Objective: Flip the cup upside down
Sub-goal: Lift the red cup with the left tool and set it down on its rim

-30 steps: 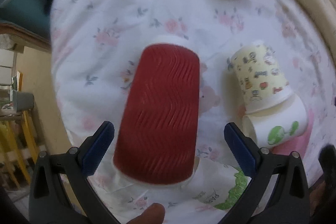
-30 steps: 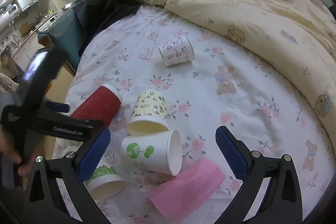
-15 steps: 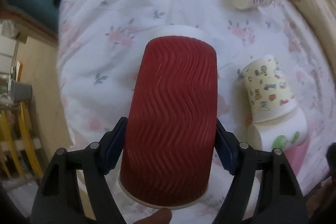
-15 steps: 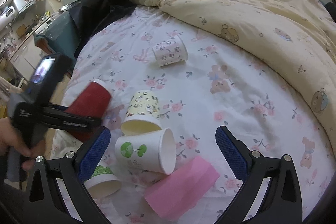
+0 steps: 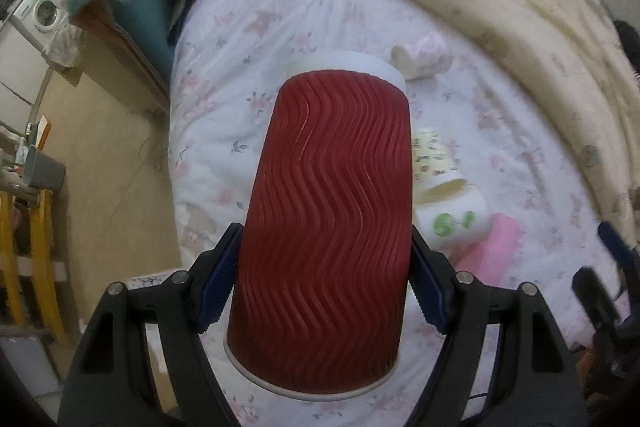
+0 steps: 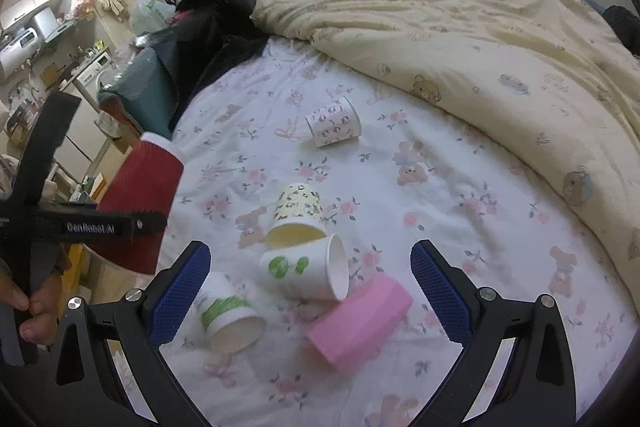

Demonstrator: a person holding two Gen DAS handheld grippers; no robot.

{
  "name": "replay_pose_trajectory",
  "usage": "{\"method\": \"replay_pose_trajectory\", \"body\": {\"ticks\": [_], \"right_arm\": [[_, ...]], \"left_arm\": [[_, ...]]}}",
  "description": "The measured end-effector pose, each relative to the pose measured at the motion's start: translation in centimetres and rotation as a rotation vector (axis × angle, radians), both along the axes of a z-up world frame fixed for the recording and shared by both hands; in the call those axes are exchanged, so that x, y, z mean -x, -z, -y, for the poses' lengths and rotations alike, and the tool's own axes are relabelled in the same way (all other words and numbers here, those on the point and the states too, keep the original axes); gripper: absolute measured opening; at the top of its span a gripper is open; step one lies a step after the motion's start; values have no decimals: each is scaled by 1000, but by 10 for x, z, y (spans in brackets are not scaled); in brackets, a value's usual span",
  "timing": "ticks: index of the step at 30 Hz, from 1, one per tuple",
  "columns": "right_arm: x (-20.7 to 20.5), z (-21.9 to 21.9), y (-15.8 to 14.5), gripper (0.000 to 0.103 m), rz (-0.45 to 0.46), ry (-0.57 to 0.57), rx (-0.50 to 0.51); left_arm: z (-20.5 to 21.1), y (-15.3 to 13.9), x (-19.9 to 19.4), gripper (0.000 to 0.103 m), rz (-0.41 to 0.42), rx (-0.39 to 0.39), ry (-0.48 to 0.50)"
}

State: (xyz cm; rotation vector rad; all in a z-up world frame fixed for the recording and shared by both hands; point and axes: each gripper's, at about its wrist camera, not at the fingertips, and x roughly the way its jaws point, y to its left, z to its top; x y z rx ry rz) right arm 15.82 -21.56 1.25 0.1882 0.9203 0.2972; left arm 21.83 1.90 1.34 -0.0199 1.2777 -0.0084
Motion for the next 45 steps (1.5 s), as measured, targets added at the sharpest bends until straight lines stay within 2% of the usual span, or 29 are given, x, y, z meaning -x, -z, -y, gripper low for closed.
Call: {"method": "replay_pose_trajectory", "body": {"ticks": [4,7,14,19,24,30,38,45], "right_arm": [[33,15,-13,102,-17,18,-26],[60,32,-16,102,-34,46,-35],[111,61,3,102,-95,104,-23],[132,75,18,102,-97,138,-50],[142,89,27,102,-84,189,-29],[137,104,36,102,-115,231,-56],[131,111,45,102,-163,265,-63],[125,107,48,102,-184,254,-67]], "left_arm": [[6,-14,33,74,5,73,-14],[9,-10,64,74,-22,136,-33],[31,33,122,74,-129,249,-121],[54,68,146,74,-218,286,-179],[74,93,148,74,-241,286,-240],[103,118,138,74,-284,240,-188],[106,138,131,75,-336,233,-216],[110,147,131,76,-344,204,-209]]}}
